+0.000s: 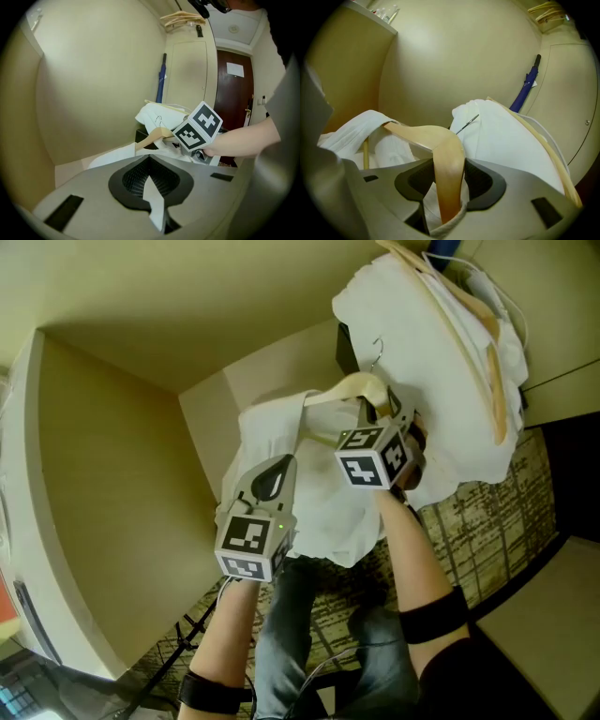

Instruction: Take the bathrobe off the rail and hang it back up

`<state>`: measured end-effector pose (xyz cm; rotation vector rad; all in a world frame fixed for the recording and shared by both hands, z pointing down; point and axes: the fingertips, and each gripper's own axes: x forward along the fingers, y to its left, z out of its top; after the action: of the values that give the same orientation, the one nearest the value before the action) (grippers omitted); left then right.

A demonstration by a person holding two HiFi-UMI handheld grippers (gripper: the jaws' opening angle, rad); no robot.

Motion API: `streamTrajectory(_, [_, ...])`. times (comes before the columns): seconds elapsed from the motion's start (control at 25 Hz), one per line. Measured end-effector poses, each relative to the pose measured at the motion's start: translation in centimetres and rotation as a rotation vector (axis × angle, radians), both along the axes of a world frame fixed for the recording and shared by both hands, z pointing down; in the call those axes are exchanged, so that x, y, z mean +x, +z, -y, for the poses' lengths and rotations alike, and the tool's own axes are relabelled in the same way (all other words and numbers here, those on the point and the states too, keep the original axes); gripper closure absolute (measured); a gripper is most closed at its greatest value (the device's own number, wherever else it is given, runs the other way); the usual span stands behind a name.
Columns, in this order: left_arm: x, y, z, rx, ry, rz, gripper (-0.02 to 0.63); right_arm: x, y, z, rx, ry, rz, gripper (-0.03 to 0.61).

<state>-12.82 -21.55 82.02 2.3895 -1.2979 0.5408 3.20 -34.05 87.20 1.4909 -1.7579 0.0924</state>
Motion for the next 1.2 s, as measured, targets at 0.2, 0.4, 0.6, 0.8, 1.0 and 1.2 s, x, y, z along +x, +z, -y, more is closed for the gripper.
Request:
streamTrajectory(0.2, [-0.1,0.1,0.2,-0.011,-0.003,-0.013,0.612,0.8,1.8,0.3,-0.081,0.038,-0.030,0.356])
streamTrajectory(0.4, [-0.3,-1.3,0.1,-0.003,-0.013,-0.024,0.612,1.0,1.9,-0.1,-0.127,0.049,0.016,0.282])
streamTrajectory(0.6, [-0.8,-2.8,-0.5,-0.003,-0.030,-0.026,0.612,1.0,0.8,-1.0,-0.154,0.016,0.023,0.270])
streamTrajectory(0.8, [-1.4,-5.3,-1.6,-0.012,-0.065,-0.021,0.612,1.0,-2.6,-3.1,-0.154,-0.033,0.031,0.270])
streamTrajectory(1.0, [-1.6,-11.3,-3.0,0.012,-0.092,-0.022,0.612,-0.1,-9.2,-6.4,-0.129,-0.109,0.117,0.297])
streamTrajectory(1.2, [-1.5,-19.6,-5.3,0.056,-0.139,-0.005,0.612,-2.0,-19.9,-10.0,-0.003,-0.252,0.170,0.484])
